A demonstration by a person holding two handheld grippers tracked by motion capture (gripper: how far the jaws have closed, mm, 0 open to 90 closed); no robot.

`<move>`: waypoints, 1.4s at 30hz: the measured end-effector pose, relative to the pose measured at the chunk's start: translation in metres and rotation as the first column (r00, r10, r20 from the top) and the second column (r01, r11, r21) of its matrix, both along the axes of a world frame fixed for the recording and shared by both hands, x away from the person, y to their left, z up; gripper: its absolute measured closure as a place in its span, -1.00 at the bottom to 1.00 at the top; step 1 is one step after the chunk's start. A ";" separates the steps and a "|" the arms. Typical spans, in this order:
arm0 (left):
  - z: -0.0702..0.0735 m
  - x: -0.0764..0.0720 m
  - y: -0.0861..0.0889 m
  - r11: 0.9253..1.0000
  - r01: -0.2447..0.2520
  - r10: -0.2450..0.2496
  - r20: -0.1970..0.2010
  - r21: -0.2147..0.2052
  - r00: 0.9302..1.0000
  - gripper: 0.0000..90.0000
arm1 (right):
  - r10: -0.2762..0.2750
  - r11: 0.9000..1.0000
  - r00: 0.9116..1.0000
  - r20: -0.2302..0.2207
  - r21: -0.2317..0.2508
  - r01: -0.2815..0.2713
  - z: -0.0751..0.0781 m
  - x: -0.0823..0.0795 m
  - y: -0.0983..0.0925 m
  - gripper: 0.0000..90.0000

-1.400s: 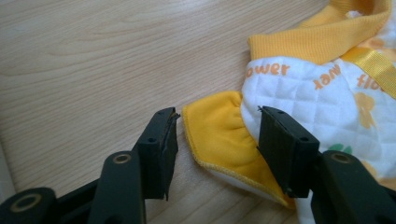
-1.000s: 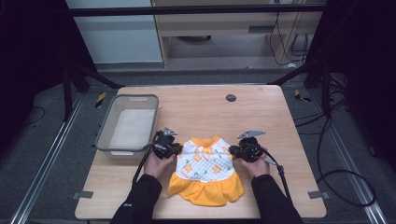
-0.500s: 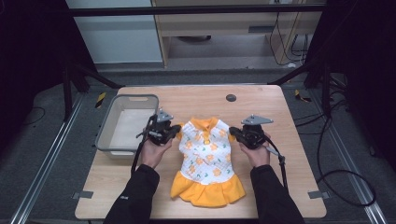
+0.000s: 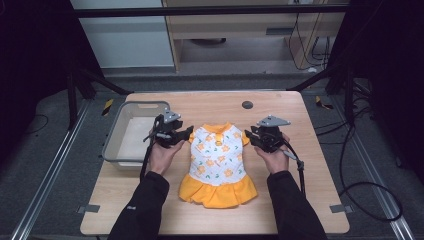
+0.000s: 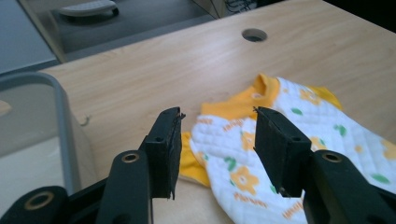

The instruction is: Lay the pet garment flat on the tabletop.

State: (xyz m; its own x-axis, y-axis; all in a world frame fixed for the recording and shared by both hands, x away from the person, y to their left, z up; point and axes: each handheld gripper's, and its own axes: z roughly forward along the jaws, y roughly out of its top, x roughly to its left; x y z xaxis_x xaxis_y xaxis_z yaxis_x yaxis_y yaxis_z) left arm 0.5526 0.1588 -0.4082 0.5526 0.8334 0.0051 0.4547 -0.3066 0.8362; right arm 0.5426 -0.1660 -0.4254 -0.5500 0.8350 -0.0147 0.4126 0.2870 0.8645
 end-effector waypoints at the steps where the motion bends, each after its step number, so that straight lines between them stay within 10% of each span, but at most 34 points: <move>1: -0.006 -0.008 -0.002 0.999 0.040 -0.040 -0.020 0.009 0.999 0.25 | 0.039 0.999 0.999 -0.018 0.002 -0.039 -0.004 -0.007 0.002 0.54; 13: -0.063 -0.026 -0.021 0.985 0.152 -0.137 -0.169 0.081 0.976 0.67 | 0.131 0.991 0.983 -0.130 0.023 -0.129 -0.048 -0.022 0.017 0.76; 21: -0.085 -0.030 -0.020 0.979 0.173 -0.149 -0.201 0.108 0.968 0.74 | 0.140 0.986 0.967 -0.214 -0.060 -0.156 -0.075 -0.019 0.031 0.84; 32: -0.086 -0.030 -0.024 0.980 0.167 -0.146 -0.186 0.105 0.972 0.70 | 0.122 0.988 0.972 -0.201 -0.072 -0.138 -0.076 -0.015 0.027 0.92; 42: -0.054 -0.050 -0.002 0.986 0.163 -0.156 -0.130 0.042 0.979 0.42 | 0.125 0.992 0.980 -0.154 0.004 -0.126 -0.052 -0.029 0.008 0.89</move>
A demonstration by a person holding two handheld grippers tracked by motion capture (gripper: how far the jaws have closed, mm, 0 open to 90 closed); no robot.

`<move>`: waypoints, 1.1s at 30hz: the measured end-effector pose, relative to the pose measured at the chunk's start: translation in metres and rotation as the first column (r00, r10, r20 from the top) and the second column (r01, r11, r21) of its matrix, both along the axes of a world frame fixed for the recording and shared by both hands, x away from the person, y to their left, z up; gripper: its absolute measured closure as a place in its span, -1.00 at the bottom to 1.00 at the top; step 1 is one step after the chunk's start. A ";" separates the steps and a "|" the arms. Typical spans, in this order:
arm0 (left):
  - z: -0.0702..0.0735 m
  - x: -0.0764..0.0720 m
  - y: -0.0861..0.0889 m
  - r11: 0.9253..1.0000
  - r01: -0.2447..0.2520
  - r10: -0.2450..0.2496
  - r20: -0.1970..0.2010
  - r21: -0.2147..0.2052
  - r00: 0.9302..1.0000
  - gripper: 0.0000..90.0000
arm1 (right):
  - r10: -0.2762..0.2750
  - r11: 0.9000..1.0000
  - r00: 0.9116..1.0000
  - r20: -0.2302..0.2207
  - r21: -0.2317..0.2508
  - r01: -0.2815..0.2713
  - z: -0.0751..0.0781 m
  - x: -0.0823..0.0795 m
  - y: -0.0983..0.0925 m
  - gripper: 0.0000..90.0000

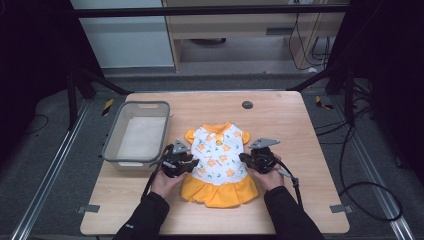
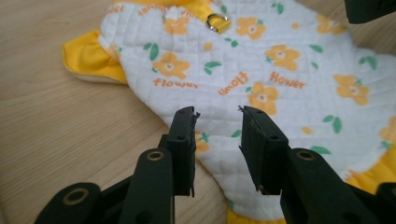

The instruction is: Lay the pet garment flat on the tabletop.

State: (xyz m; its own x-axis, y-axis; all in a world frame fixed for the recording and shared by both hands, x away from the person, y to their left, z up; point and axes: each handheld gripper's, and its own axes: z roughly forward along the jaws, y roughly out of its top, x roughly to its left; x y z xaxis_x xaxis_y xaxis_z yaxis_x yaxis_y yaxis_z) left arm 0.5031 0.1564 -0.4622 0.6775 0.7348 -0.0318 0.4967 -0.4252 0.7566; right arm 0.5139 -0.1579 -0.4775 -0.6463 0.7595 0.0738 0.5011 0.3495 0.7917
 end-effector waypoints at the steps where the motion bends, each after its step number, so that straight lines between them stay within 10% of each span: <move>1: 0.003 -0.004 0.003 1.000 0.000 0.000 -0.001 -0.008 1.000 0.38 | -0.002 1.000 1.000 0.005 0.007 0.002 0.002 -0.003 -0.004 0.88; 16: 0.004 -0.054 0.049 0.999 0.004 -0.003 0.002 -0.048 1.000 0.25 | -0.076 0.995 0.997 0.020 0.071 0.075 0.012 -0.040 -0.061 0.62; 33: -0.008 -0.076 0.112 0.994 -0.108 0.108 0.015 -0.021 0.994 -0.17 | -0.248 0.968 0.967 0.065 0.058 0.245 -0.005 -0.061 -0.113 -0.34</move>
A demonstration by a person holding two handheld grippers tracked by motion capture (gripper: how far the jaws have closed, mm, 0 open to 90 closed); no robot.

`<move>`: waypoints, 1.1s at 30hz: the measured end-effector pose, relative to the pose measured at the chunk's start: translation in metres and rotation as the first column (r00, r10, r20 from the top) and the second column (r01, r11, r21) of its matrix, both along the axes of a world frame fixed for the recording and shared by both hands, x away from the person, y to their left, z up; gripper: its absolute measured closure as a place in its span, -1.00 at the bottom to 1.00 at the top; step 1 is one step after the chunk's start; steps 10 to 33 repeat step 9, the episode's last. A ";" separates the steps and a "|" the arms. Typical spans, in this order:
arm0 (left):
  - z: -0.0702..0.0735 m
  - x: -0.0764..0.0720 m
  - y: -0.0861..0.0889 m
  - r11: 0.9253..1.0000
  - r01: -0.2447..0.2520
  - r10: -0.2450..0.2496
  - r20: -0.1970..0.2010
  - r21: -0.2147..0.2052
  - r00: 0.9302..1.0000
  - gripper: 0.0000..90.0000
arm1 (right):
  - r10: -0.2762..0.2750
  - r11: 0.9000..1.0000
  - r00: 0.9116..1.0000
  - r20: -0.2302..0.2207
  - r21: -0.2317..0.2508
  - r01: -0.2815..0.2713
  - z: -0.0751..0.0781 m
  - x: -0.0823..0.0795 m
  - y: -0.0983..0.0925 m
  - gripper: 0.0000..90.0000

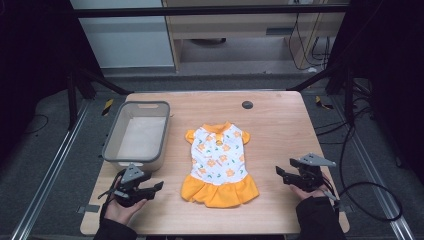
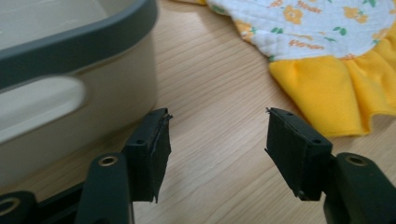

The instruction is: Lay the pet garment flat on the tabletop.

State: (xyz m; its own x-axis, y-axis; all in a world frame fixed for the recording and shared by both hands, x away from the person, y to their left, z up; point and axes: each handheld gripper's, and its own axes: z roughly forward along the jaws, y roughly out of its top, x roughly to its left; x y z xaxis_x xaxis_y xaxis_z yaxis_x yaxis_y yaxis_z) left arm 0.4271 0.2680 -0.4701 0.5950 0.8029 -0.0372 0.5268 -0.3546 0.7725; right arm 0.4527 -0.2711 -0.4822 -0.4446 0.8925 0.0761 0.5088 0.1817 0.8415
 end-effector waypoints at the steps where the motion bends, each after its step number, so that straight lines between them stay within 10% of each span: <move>1: -0.001 0.000 0.004 1.000 -0.012 0.012 0.004 0.002 1.000 -0.17 | 0.000 1.000 1.000 0.000 0.000 0.000 0.000 0.000 0.000 -0.34; 9: -0.007 0.000 0.034 0.995 -0.101 0.101 -0.003 0.005 0.995 -0.33 | -0.039 0.999 0.999 0.007 -0.008 0.039 -0.004 -0.009 -0.012 -0.49; 33: -0.007 0.000 0.034 0.995 -0.101 0.101 -0.003 0.005 0.995 -0.33 | -0.039 0.999 0.999 0.007 -0.008 0.039 -0.004 -0.009 -0.012 -0.49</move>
